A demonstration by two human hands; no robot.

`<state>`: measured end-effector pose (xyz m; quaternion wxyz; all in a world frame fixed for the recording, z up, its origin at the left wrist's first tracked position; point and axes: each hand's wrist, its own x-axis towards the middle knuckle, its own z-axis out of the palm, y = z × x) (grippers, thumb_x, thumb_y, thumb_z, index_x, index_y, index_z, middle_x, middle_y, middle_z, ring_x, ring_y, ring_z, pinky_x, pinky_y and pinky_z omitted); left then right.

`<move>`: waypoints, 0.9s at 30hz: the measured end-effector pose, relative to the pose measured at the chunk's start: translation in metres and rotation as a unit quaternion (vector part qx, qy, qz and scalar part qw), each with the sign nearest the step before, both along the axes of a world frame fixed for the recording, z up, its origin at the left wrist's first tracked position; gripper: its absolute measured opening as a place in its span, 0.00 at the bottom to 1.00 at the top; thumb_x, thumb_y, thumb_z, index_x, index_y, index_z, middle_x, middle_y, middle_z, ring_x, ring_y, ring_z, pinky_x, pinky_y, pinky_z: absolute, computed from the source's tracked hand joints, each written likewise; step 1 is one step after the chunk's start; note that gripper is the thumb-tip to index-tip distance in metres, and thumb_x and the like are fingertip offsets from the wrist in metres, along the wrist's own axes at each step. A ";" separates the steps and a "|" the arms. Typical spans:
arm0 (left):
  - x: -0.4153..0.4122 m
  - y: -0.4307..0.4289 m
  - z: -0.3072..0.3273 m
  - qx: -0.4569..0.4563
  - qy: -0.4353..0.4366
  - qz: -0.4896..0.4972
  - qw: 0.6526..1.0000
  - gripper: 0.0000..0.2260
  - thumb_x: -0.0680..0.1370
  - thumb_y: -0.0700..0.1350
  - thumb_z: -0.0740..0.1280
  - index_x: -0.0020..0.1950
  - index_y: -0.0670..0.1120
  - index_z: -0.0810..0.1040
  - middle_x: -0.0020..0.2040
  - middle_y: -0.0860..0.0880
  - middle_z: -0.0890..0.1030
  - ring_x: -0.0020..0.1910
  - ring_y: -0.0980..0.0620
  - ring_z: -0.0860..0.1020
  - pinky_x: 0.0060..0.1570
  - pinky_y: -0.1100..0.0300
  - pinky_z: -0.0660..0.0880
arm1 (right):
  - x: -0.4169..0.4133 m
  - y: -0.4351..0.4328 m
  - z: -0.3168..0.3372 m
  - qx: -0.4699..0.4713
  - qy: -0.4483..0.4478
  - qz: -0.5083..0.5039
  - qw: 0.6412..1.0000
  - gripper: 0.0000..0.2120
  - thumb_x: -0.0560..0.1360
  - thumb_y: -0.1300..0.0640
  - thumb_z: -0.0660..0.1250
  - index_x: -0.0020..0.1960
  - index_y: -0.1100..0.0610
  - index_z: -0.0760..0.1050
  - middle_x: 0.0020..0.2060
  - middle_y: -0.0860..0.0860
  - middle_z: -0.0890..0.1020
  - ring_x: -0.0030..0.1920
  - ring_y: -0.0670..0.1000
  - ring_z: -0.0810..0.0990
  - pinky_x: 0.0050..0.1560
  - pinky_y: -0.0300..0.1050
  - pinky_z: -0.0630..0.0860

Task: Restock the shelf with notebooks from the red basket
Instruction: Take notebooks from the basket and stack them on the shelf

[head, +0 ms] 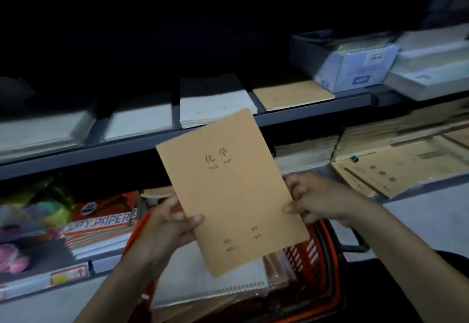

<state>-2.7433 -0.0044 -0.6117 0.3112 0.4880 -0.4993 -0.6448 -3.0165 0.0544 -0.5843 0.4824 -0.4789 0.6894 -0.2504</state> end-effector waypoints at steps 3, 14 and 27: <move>-0.036 -0.030 0.031 -0.070 0.020 0.018 0.997 0.21 0.73 0.33 0.71 0.63 0.48 0.75 0.55 0.46 0.85 0.56 0.47 0.82 0.55 0.46 0.78 | -0.024 -0.033 0.027 -0.097 -0.004 -0.076 0.992 0.11 0.75 0.69 0.68 0.40 0.56 0.70 0.29 0.47 0.74 0.38 0.50 0.75 0.41 0.46 0.72; -0.191 -0.147 0.086 -0.156 0.007 0.062 0.986 0.19 0.77 0.38 0.69 0.68 0.41 0.73 0.54 0.46 0.82 0.53 0.48 0.81 0.59 0.52 0.78 | -0.117 -0.118 0.043 -0.300 -0.052 -0.418 0.856 0.02 0.71 0.59 0.73 0.42 0.53 0.83 0.43 0.47 0.85 0.51 0.50 0.82 0.53 0.44 0.78; -0.215 -0.100 0.040 -0.406 -0.265 -0.006 0.875 0.23 0.78 0.53 0.67 0.71 0.51 0.71 0.66 0.54 0.74 0.45 0.64 0.77 0.48 0.71 0.72 | -0.128 -0.109 0.002 -0.308 -0.156 -0.449 0.824 0.20 0.72 0.69 0.67 0.58 0.49 0.75 0.55 0.47 0.81 0.54 0.49 0.81 0.58 0.48 0.78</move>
